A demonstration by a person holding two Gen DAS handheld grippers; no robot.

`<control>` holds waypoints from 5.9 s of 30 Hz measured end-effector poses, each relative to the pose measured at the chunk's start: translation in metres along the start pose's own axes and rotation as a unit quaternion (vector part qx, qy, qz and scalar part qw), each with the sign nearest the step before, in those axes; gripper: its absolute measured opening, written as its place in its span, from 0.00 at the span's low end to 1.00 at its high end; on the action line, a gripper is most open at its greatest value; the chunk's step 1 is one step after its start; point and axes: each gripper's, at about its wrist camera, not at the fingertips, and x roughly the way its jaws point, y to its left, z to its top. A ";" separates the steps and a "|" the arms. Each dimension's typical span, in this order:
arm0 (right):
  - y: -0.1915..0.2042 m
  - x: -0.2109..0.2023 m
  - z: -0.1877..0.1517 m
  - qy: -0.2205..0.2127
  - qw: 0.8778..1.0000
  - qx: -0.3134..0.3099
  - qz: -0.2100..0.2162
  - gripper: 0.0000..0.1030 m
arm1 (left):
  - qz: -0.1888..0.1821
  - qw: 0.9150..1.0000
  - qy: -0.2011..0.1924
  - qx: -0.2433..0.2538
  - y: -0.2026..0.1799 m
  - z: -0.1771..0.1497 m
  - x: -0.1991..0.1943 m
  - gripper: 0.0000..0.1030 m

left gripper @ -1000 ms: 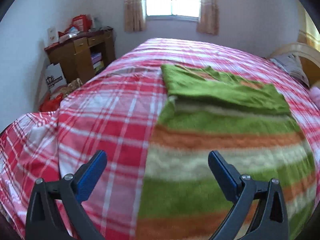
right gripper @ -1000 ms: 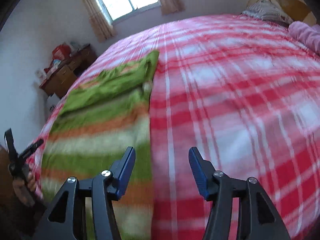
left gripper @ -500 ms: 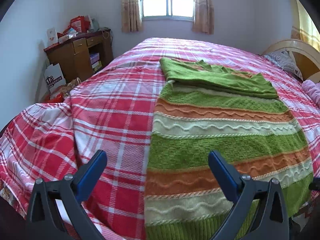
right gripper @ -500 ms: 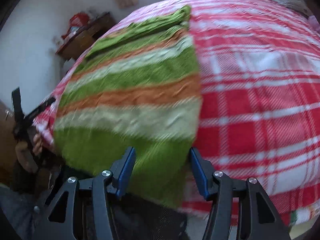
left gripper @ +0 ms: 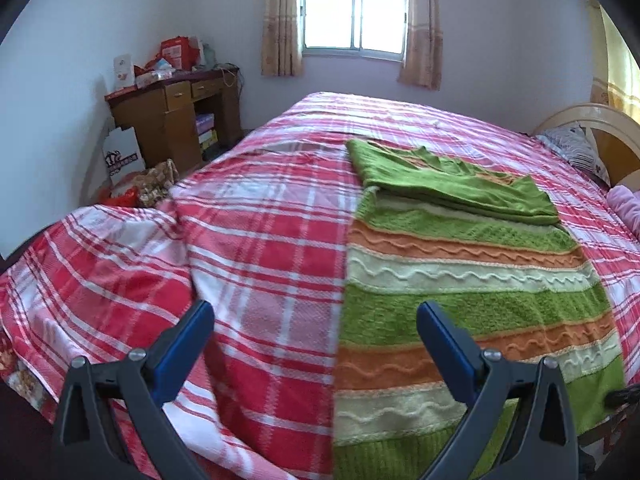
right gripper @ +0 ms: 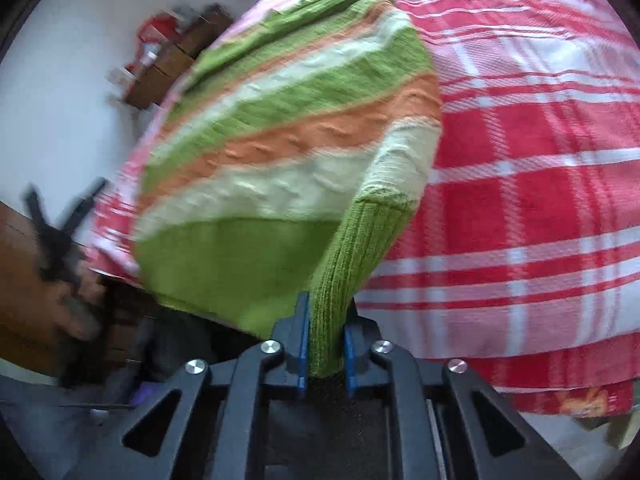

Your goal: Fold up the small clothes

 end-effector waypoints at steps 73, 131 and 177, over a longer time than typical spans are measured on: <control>-0.027 0.065 0.181 -0.133 0.990 0.040 0.007 0.22 | -0.085 0.995 0.005 0.042 -0.026 0.000 0.061 0.41; 0.015 0.031 0.163 -0.197 0.951 -0.161 -0.178 0.12 | -0.133 0.990 0.025 -0.038 -0.018 0.007 0.069 0.06; -0.003 0.037 0.159 -0.169 0.966 -0.128 -0.145 0.66 | -0.139 0.986 0.077 -0.049 -0.027 0.011 0.093 0.19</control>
